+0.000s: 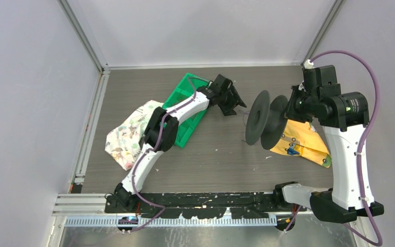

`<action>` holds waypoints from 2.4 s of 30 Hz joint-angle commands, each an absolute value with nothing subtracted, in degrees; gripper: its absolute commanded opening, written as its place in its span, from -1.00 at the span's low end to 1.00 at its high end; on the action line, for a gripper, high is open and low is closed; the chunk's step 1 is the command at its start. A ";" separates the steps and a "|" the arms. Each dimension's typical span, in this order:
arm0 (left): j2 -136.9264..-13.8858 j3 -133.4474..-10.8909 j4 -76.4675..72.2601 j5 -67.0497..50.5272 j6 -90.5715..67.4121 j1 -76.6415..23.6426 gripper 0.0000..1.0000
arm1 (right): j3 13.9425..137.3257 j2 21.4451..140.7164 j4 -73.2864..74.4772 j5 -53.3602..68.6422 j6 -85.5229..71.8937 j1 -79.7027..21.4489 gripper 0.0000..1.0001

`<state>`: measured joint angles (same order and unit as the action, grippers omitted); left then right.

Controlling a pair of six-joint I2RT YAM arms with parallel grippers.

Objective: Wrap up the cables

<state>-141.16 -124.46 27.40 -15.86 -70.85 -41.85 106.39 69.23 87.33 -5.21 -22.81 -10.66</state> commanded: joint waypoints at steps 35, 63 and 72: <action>-130.99 -145.40 17.90 -20.92 -60.63 -34.88 -0.99 | 83.86 68.93 70.55 1.95 -24.89 -17.39 -0.99; -113.58 -138.03 2.70 -26.41 -64.07 -32.80 -0.99 | 74.48 74.99 58.79 -3.01 -24.77 -18.15 -0.99; -108.65 -130.23 0.24 -31.52 -64.06 -33.88 -0.99 | 79.41 81.83 54.89 -2.78 -27.24 -18.15 -0.99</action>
